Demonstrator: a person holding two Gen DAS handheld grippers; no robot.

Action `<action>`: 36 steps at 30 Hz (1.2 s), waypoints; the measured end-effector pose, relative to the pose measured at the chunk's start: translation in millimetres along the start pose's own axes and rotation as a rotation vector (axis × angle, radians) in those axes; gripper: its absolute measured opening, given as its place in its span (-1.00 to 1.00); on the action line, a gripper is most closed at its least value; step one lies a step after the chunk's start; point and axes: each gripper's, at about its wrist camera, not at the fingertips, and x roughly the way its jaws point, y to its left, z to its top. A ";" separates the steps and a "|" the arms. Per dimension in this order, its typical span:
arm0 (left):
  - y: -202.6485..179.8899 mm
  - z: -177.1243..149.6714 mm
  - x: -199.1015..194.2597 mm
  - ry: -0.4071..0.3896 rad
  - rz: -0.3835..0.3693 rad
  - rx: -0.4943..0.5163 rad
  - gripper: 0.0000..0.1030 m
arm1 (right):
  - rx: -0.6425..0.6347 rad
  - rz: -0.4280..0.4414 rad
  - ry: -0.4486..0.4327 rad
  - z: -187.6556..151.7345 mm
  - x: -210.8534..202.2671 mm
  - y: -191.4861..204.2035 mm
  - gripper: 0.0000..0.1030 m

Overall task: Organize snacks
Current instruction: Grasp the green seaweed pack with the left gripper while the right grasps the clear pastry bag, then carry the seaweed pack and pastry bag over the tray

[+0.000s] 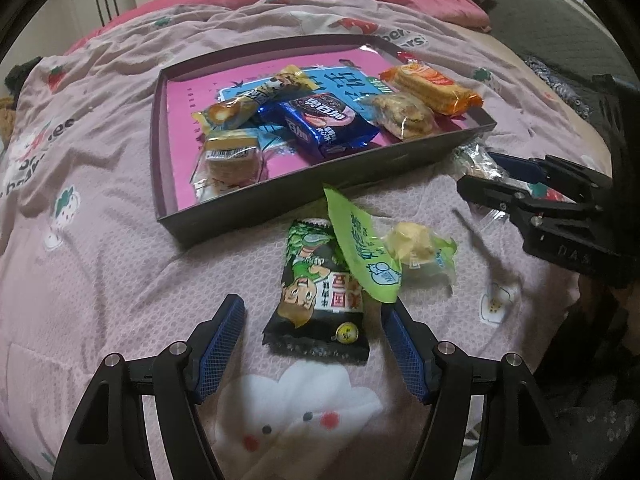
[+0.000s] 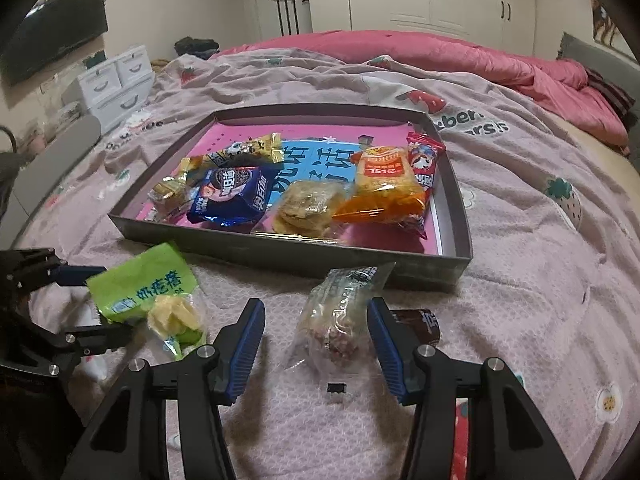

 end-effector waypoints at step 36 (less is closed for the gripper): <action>31.6 4.6 -31.1 -0.133 -0.064 -0.157 -0.18 | 0.114 0.135 -0.119 2.3 -40.1 -22.0 -0.21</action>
